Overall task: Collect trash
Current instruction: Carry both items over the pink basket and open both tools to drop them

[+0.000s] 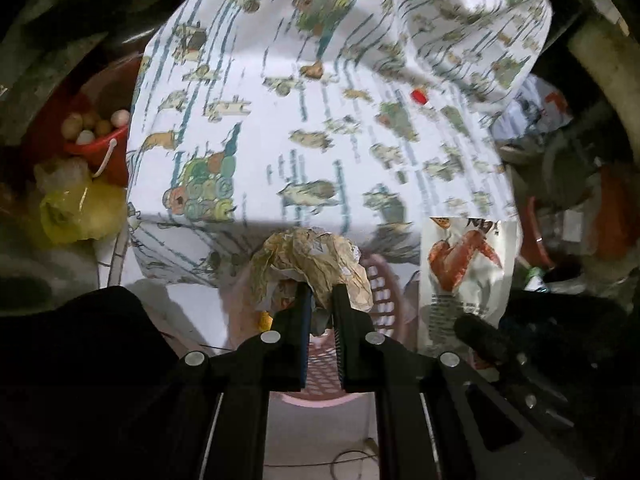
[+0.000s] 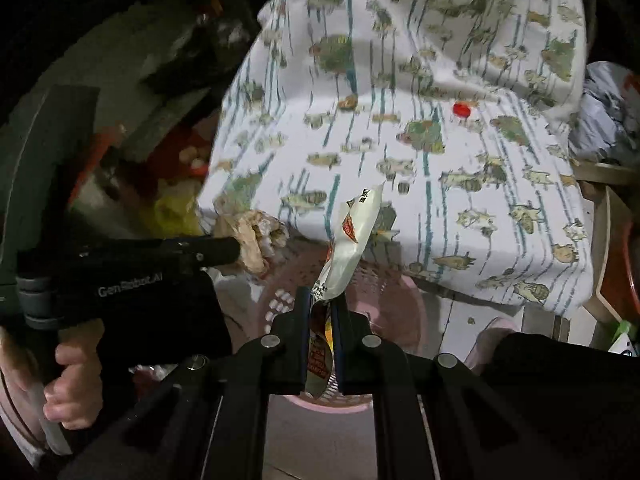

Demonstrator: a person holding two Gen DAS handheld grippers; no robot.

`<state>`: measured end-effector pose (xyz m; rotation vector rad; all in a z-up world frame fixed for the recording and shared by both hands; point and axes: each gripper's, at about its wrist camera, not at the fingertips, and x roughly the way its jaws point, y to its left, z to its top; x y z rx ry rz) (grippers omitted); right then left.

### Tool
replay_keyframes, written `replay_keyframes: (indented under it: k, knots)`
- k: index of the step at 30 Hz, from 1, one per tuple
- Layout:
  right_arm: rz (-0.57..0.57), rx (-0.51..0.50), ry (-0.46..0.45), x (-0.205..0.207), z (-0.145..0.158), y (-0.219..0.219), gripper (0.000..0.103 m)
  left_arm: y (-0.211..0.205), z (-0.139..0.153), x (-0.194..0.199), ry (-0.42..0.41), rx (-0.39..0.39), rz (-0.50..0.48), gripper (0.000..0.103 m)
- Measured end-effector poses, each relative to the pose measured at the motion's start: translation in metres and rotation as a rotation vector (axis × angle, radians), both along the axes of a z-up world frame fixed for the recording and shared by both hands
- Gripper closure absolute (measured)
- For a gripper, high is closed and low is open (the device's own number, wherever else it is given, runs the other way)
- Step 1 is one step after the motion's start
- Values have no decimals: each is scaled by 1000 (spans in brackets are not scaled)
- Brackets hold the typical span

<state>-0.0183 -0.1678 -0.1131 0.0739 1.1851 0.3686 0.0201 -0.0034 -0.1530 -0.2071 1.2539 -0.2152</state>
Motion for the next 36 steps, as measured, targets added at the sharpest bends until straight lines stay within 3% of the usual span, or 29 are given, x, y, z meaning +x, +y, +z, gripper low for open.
replay_keyframes:
  k: [3, 9, 12, 18, 21, 22, 23, 33, 36]
  knots:
    - [-20, -6, 60, 13, -19, 1, 92, 2, -24, 8, 83, 1, 2, 93]
    - [-27, 12, 161, 26, -48, -7, 92, -7, -51, 17, 169, 28, -21, 93]
    - [-30, 21, 218, 31, -62, -9, 92, -11, -66, 19, 247, -9, -48, 92]
    - [-46, 37, 255, 35, -73, -10, 92, -21, -81, 24, 284, 15, -72, 91]
    - [-60, 38, 275, 34, -78, -13, 92, -22, -87, 23, 301, 42, -69, 72]
    - [-67, 45, 283, 35, -79, -15, 92, -22, -87, 23, 306, 56, -66, 54]
    - [-72, 52, 288, 35, -79, -16, 92, -21, -87, 23, 305, 67, -60, 45]
    - [-104, 49, 328, 38, -91, -19, 92, -7, -63, 25, 187, 143, 8, 45]
    - [-119, 59, 376, 42, -103, -16, 90, 0, -54, 26, 143, 161, 36, 43]
